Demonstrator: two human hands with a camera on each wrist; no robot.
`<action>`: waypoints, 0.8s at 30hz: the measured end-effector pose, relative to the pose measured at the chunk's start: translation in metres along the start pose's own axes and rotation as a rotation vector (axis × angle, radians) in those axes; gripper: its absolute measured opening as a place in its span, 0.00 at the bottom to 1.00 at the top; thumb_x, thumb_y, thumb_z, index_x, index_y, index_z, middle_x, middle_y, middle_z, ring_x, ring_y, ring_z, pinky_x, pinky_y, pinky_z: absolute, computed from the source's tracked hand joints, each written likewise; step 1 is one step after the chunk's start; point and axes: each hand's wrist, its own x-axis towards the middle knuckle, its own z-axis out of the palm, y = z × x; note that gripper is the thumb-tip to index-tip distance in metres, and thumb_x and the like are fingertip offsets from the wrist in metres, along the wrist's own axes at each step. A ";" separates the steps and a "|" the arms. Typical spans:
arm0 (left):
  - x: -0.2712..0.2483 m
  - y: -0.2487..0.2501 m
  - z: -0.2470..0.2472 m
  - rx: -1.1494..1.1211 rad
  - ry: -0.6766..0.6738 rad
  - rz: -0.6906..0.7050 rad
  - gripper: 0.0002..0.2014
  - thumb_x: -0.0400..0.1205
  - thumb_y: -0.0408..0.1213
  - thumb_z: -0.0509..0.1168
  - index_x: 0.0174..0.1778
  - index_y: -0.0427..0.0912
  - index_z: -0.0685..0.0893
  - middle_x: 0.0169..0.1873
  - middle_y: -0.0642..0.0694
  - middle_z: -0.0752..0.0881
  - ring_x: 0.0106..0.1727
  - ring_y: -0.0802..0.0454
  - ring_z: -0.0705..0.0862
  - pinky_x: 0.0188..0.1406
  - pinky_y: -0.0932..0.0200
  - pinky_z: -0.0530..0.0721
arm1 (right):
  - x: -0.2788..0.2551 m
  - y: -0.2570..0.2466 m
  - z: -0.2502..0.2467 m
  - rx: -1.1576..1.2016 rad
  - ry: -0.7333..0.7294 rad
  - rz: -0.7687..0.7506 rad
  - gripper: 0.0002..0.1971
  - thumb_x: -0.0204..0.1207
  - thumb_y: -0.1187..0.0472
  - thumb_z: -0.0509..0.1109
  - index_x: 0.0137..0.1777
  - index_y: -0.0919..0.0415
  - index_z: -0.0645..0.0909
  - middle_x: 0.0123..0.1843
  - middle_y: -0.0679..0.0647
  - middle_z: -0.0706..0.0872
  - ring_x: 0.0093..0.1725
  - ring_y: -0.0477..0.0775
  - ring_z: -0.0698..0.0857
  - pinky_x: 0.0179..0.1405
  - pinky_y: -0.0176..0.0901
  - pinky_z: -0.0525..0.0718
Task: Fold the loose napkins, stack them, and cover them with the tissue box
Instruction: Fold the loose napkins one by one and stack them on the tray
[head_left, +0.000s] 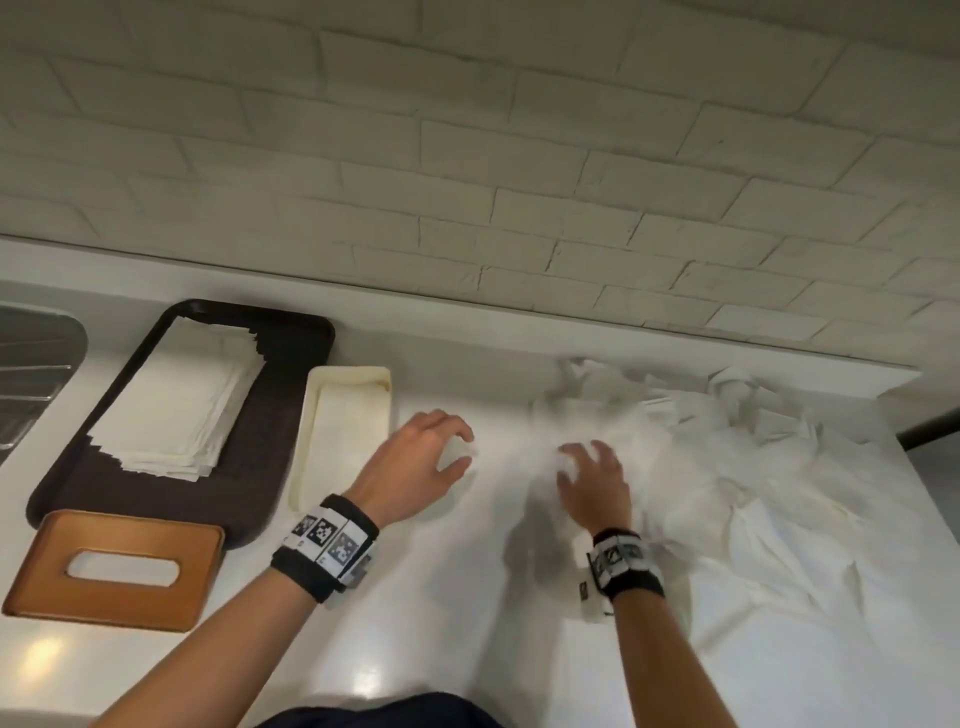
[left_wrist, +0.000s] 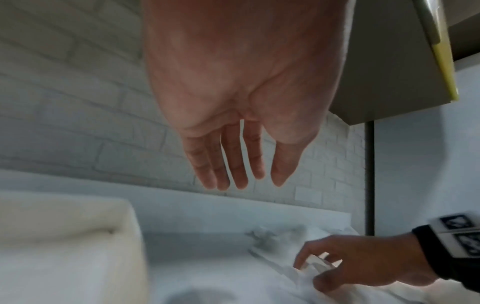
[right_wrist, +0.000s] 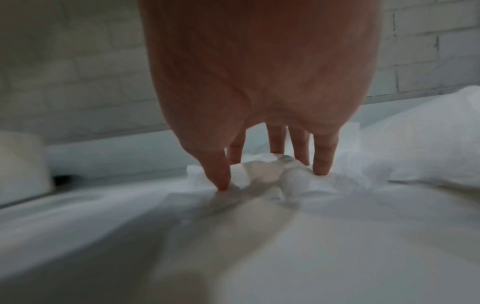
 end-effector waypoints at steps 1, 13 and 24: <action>0.002 0.006 0.015 -0.016 -0.040 -0.025 0.13 0.88 0.48 0.72 0.67 0.53 0.86 0.63 0.54 0.87 0.66 0.51 0.84 0.64 0.54 0.81 | -0.015 0.001 0.007 -0.001 -0.003 -0.061 0.22 0.83 0.50 0.75 0.77 0.40 0.83 0.88 0.58 0.72 0.87 0.65 0.72 0.76 0.66 0.84; 0.034 0.033 0.149 0.012 -0.247 -0.480 0.41 0.79 0.55 0.80 0.85 0.50 0.68 0.78 0.48 0.79 0.78 0.41 0.74 0.73 0.41 0.71 | -0.101 0.045 -0.010 0.094 0.133 0.099 0.36 0.77 0.33 0.78 0.78 0.52 0.75 0.74 0.55 0.80 0.70 0.64 0.84 0.66 0.62 0.85; 0.025 0.043 0.096 -0.619 -0.043 -0.466 0.16 0.81 0.50 0.82 0.39 0.44 0.86 0.34 0.51 0.87 0.37 0.50 0.82 0.46 0.55 0.77 | -0.084 0.066 -0.024 0.581 -0.035 0.147 0.10 0.84 0.52 0.78 0.48 0.48 0.79 0.50 0.43 0.87 0.56 0.51 0.88 0.61 0.52 0.86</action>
